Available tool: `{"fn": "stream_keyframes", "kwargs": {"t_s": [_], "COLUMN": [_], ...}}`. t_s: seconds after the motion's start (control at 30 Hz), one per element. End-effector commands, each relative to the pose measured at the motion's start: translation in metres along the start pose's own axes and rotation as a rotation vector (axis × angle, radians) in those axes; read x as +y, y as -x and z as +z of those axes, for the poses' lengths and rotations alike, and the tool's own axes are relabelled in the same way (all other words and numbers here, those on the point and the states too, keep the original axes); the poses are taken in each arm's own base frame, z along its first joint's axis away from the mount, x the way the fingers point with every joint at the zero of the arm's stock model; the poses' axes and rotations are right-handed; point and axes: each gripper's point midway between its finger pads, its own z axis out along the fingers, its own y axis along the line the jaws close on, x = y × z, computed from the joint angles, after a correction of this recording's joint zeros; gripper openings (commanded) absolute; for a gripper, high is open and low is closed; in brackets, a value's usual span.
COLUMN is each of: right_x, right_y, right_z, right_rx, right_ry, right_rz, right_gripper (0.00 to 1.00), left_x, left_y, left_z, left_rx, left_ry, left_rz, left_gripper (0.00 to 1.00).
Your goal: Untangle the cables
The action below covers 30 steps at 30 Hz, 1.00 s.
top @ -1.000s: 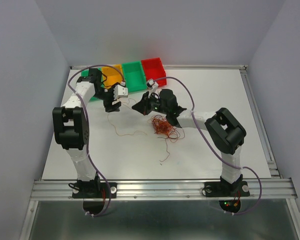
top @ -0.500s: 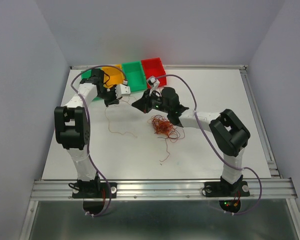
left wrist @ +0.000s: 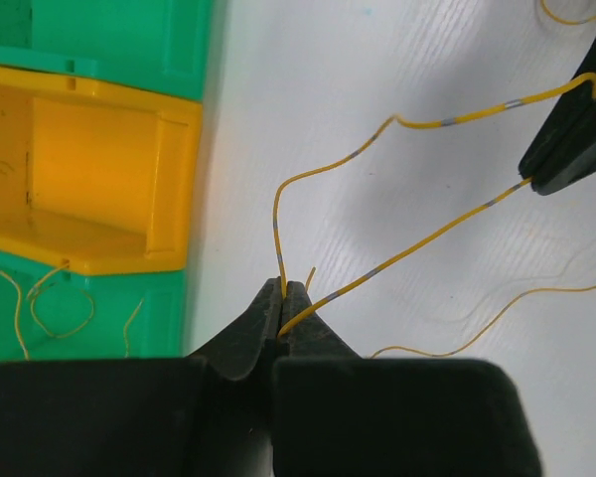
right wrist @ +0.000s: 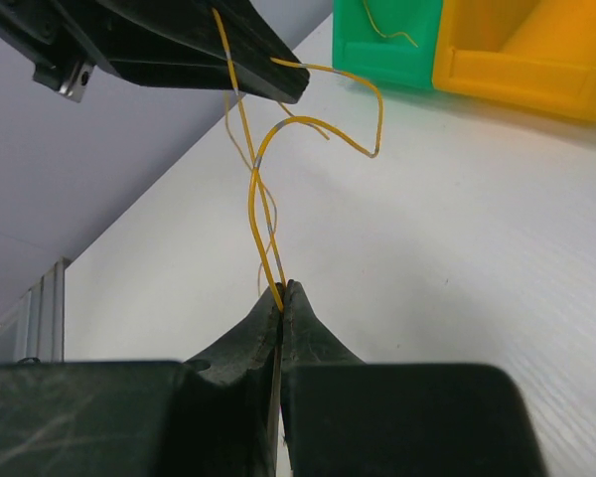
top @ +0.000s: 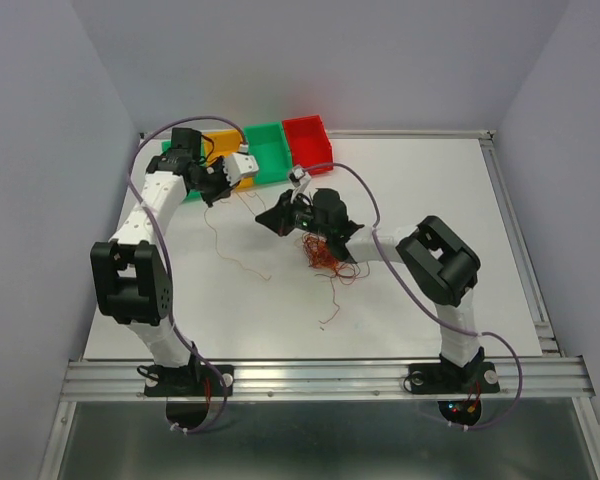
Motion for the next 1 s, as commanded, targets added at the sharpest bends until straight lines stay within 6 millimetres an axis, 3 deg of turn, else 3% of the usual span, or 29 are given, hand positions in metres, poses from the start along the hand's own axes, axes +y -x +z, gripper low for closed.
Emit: {"fn": "stream_keyframes", "kwargs": {"t_s": [0.0,0.07,0.13,0.2,0.23,0.33,0.5,0.67,0.8,0.87,0.97], "right_x": [-0.005,-0.002,0.002,0.008,0.016,0.033,0.046,0.045,0.039,0.039,0.049], "right_y": [-0.040,-0.045,-0.046,-0.045,-0.038,-0.040,-0.048,-0.056,-0.050,-0.048,-0.044], "right_z": [0.011,0.018,0.021,0.020,0.020,0.016,0.023,0.036,0.043,0.045,0.041], "right_rx": [0.082,0.087,0.082,0.070,0.033,0.018,0.013,0.005,-0.025,-0.036,-0.034], "right_ry": [0.017,0.038,0.058,0.094,0.132,0.247,0.345,0.355,0.323,0.316,0.364], "right_rz": [0.038,0.032,0.019,0.007,-0.016,-0.065,-0.132,-0.185,-0.213,-0.231,-0.246], "right_gripper": [0.01,0.02,0.17,0.45,0.69,0.99,1.00,1.00,0.99,0.90,0.62], "left_x": [0.049,0.050,0.048,0.046,0.043,0.038,0.037,0.029,0.025,0.021,0.016], "left_y": [0.028,0.033,0.038,0.042,0.047,0.060,0.077,0.094,0.104,0.109,0.108], "left_z": [-0.060,-0.072,-0.081,-0.087,-0.094,-0.106,-0.124,-0.134,-0.142,-0.141,-0.137], "left_rx": [0.006,0.018,0.019,0.017,0.007,-0.008,-0.012,-0.025,-0.036,-0.039,-0.033], "left_ry": [0.270,0.290,0.306,0.314,0.321,0.352,0.406,0.417,0.434,0.426,0.411], "left_rz": [-0.010,-0.011,-0.012,-0.005,0.004,0.016,0.006,0.016,0.030,0.037,0.038], "left_gripper": [0.00,0.00,0.00,0.00,0.00,0.00,0.00,0.00,0.00,0.00,0.00]}}
